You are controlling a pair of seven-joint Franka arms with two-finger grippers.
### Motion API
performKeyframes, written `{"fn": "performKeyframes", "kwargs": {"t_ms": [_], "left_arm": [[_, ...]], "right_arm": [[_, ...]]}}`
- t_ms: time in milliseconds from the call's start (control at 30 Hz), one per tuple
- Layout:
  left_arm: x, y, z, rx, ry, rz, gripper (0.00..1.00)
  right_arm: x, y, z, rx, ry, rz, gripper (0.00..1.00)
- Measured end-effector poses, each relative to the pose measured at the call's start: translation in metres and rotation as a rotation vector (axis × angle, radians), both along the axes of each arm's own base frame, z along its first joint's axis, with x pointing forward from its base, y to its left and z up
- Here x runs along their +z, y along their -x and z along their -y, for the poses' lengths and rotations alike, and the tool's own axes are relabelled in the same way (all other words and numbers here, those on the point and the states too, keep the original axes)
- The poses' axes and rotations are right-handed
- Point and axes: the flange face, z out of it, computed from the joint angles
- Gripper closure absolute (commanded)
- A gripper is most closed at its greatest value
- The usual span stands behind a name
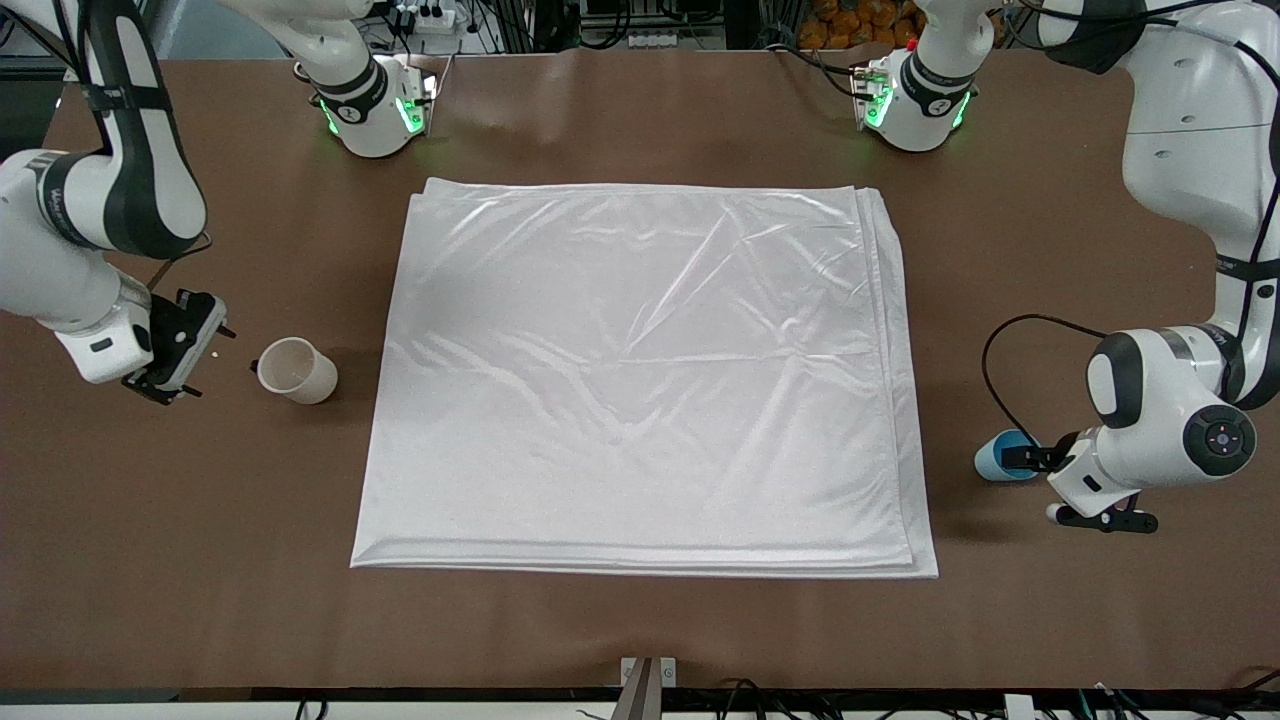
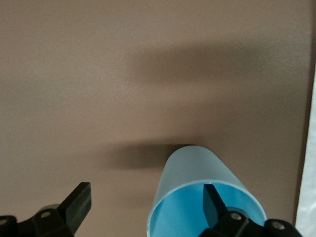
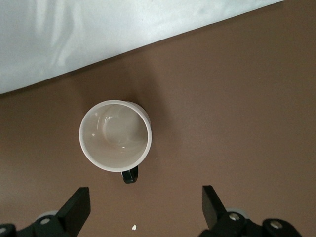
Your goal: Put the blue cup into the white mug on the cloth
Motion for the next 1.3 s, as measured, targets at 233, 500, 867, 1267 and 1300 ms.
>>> {"fn": "performKeyframes", "kwargs": {"t_ms": [233,500,867,1267,1300], "left_arm": [[-0.008,0.000,-0.004,0.004,0.000,0.007,0.83],[-0.009,0.000,-0.005,0.008,0.000,0.007,1.00],[-0.003,-0.003,0.000,0.002,0.003,0.018,1.00],[0.022,-0.010,-0.002,0.004,-0.001,0.056,1.00],[0.027,-0.010,-0.003,0.005,-0.001,0.058,1.00]], "right_arm": [[-0.041,0.017,0.014,0.123,0.016,0.015,0.00],[-0.071,0.020,0.025,0.238,0.019,0.008,0.00],[-0.096,0.019,0.024,0.257,0.024,0.024,0.00],[-0.133,0.036,0.041,0.248,0.027,0.026,0.00],[-0.136,0.038,0.042,0.248,0.027,0.027,0.00]]}}
